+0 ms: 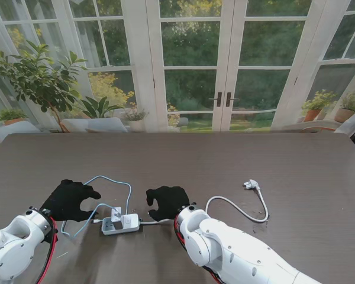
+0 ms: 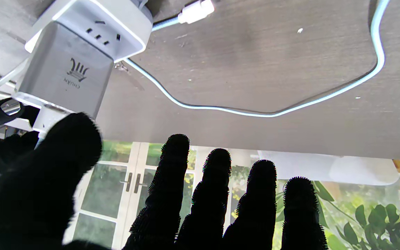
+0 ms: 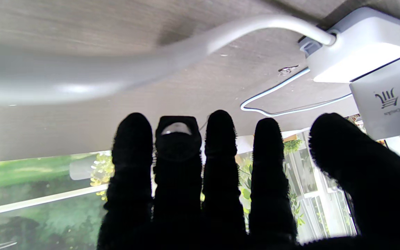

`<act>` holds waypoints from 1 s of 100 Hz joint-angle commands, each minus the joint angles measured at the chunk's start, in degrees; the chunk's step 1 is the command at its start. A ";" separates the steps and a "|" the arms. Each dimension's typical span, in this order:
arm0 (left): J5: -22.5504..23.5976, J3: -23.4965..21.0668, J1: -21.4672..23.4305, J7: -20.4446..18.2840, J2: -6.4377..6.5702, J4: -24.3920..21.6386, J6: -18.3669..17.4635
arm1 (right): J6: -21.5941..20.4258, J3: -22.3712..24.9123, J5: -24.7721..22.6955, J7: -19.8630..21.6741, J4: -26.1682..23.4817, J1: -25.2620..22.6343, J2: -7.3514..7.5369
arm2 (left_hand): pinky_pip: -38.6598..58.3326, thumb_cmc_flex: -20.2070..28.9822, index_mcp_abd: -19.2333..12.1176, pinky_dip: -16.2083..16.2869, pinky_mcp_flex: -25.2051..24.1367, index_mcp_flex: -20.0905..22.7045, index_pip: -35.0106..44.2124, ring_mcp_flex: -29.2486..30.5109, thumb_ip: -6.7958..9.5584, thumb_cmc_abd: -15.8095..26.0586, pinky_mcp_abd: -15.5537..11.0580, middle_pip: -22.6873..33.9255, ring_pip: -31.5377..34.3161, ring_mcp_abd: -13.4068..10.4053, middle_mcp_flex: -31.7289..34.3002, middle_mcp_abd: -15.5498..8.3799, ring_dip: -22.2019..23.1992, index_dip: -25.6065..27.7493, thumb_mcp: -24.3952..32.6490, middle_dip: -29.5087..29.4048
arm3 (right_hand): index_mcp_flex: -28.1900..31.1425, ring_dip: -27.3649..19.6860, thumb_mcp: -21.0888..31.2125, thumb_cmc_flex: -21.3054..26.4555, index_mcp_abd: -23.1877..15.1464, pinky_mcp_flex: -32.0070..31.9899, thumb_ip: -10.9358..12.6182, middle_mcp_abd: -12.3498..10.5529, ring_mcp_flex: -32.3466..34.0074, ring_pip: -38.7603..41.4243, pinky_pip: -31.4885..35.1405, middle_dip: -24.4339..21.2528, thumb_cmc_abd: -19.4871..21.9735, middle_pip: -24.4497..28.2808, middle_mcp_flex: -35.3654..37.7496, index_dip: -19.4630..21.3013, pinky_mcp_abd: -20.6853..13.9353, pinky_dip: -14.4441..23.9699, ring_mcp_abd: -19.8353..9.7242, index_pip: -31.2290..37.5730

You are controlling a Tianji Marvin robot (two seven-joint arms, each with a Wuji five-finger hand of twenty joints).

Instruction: Set up the charging station

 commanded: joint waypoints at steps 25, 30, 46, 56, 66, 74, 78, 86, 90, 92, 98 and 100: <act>-4.20 -0.45 -0.71 -0.16 -0.79 -0.88 0.72 | 0.66 1.58 -0.21 0.63 -1.34 -0.83 0.37 | -2.00 -11.51 -0.54 -0.21 -0.83 -1.63 -1.04 -2.46 -2.06 10.67 0.95 -0.93 -1.30 0.45 -2.18 0.62 -0.98 -0.34 -3.16 -1.08 | -1.27 -50.13 -6.54 -3.33 -0.73 -1.97 0.61 1.45 -4.04 -14.79 -4.37 -9.89 5.72 -9.78 -2.88 0.63 1.33 -0.97 2.26 -30.72; -5.84 -0.08 -1.02 0.00 -0.98 -0.64 1.31 | 0.92 2.10 -0.19 0.28 -1.56 -1.10 0.36 | -3.01 -8.84 -0.54 -0.38 -1.04 -1.78 -1.18 -3.03 -1.34 12.61 0.83 -1.26 -1.82 0.49 -2.60 0.95 -1.26 -0.42 -6.87 -1.44 | -1.39 -52.51 -8.08 -3.86 -1.19 -2.92 0.37 1.58 -5.31 -19.88 -6.85 -12.55 7.21 -12.12 -3.40 0.60 1.54 -2.23 2.31 -30.81; -9.81 1.44 -2.24 1.20 -1.60 0.48 2.66 | 1.62 4.74 -0.45 -0.15 -3.59 -2.49 0.87 | -6.10 -0.48 -0.26 -0.42 -1.47 -2.65 -1.96 -4.48 1.59 20.38 0.35 -1.99 -3.19 0.20 -4.05 0.95 -2.07 -0.99 -20.17 -2.63 | -2.57 -58.79 -9.61 -4.42 -1.93 -4.90 0.09 1.35 -8.35 -32.39 -12.81 -20.58 8.37 -18.85 -4.69 0.40 1.58 -5.80 2.06 -31.26; -11.17 2.25 -2.94 2.16 -1.89 1.02 2.98 | 1.81 7.04 -0.04 -0.38 -4.92 -3.71 1.13 | -7.67 1.06 0.07 -0.85 -1.45 -3.49 -2.55 -4.95 1.93 20.57 0.41 -2.43 -4.13 -0.10 -4.76 0.77 -2.64 -1.44 -21.33 -3.19 | -3.96 -61.86 -9.13 -4.24 -1.82 -5.99 0.05 1.00 -9.89 -37.50 -15.81 -25.25 7.61 -22.22 -4.99 -0.01 1.60 -7.84 1.91 -32.05; -12.01 2.90 -3.53 2.81 -2.09 1.41 3.11 | 1.53 9.62 0.95 -0.49 -6.11 -4.95 1.36 | -9.55 2.12 0.52 -1.28 -1.17 -4.15 -2.99 -5.28 2.16 20.47 0.11 -2.45 -4.73 -0.37 -5.17 0.58 -3.07 -1.88 -22.35 -3.60 | -5.93 -63.72 -8.03 -3.67 -0.89 -7.08 0.14 0.31 -11.65 -40.38 -18.14 -27.11 6.19 -22.95 -6.29 -0.35 1.24 -9.33 1.61 -32.67; -13.11 3.57 -4.09 3.71 -2.35 1.86 3.19 | 0.94 11.94 2.15 -0.47 -7.15 -6.09 1.55 | -11.53 3.39 0.81 -1.65 -1.00 -4.52 -3.13 -5.81 2.41 19.82 -0.33 -2.49 -5.27 -0.67 -5.54 0.60 -3.45 -2.12 -22.79 -3.85 | -6.95 -64.68 -6.20 -3.00 -0.39 -7.83 0.31 0.15 -12.94 -41.65 -19.51 -27.70 4.79 -22.68 -7.48 -0.40 0.96 -10.12 1.42 -32.53; -13.72 3.95 -4.35 4.19 -2.50 2.07 3.24 | 0.66 13.17 3.00 -0.47 -7.69 -6.74 1.60 | -12.90 3.83 0.93 -1.91 -0.57 -4.58 -3.15 -5.92 2.47 19.49 -0.40 -2.47 -5.45 -0.78 -5.57 0.63 -3.64 -2.23 -22.99 -3.96 | -7.39 -65.19 -4.97 -2.75 0.08 -8.30 0.40 0.15 -13.86 -42.31 -20.14 -27.93 3.91 -22.61 -8.42 -0.42 0.82 -10.46 1.44 -32.44; -14.76 4.64 -4.86 4.92 -2.74 2.53 3.24 | -0.26 15.75 4.81 -0.22 -8.81 -8.17 1.76 | -15.01 4.73 1.15 -2.22 -0.02 -5.05 -3.33 -6.19 2.55 18.51 -0.62 -2.50 -5.77 -1.08 -5.92 0.45 -3.91 -2.38 -22.84 -4.08 | -8.63 -66.06 -4.10 -2.82 0.56 -9.38 0.33 0.41 -15.97 -43.49 -21.33 -28.12 2.87 -22.35 -10.38 -0.48 0.52 -10.99 1.67 -32.38; -15.04 5.03 -5.15 5.51 -2.87 2.86 3.23 | -0.65 17.02 5.56 -0.11 -9.39 -8.88 1.87 | -16.19 5.11 1.36 -2.22 0.44 -5.20 -3.39 -6.31 2.58 17.98 -0.61 -2.47 -5.88 -1.14 -5.96 0.40 -4.02 -2.45 -22.60 -4.13 | -8.91 -66.36 -4.06 -3.03 0.84 -9.80 0.26 0.56 -16.76 -43.89 -21.81 -28.21 2.34 -22.36 -11.22 -0.48 0.45 -11.20 1.62 -32.30; -15.14 5.22 -5.30 5.83 -2.93 3.04 3.23 | -0.85 17.64 5.92 0.06 -9.70 -9.24 1.95 | -16.89 5.17 1.58 -2.16 0.66 -5.17 -3.38 -6.40 2.58 17.78 -0.61 -2.48 -5.95 -1.15 -6.02 0.48 -4.08 -2.48 -22.48 -4.16 | -9.01 -66.48 -4.19 -3.27 0.98 -10.02 0.20 0.56 -17.13 -44.06 -22.04 -28.24 2.09 -22.34 -11.54 -0.48 0.37 -11.29 1.61 -32.27; -15.47 5.73 -5.65 6.47 -3.08 3.46 3.31 | -1.15 19.45 7.12 0.65 -10.63 -10.34 2.16 | -17.76 5.53 1.90 -2.11 0.80 -5.54 -3.54 -6.62 2.58 17.23 -0.67 -2.52 -6.08 -1.25 -6.17 0.33 -4.16 -2.56 -22.31 -4.20 | -9.47 -67.02 -5.38 -3.82 1.15 -10.85 -0.22 0.73 -18.47 -44.57 -23.19 -28.40 1.07 -22.21 -13.16 -0.51 0.46 -11.70 1.73 -32.12; -15.60 5.92 -5.76 6.66 -3.13 3.58 3.37 | -1.37 20.09 7.44 0.91 -10.92 -10.69 2.27 | -19.15 5.59 1.96 -2.14 1.23 -5.63 -3.58 -6.79 2.52 17.07 -0.64 -2.54 -6.22 -1.30 -6.29 0.38 -4.27 -2.60 -22.28 -4.25 | -9.37 -67.14 -5.82 -3.97 1.09 -11.05 -0.36 0.68 -18.74 -44.66 -23.43 -28.45 0.76 -22.15 -13.47 -0.49 0.51 -11.76 1.68 -32.00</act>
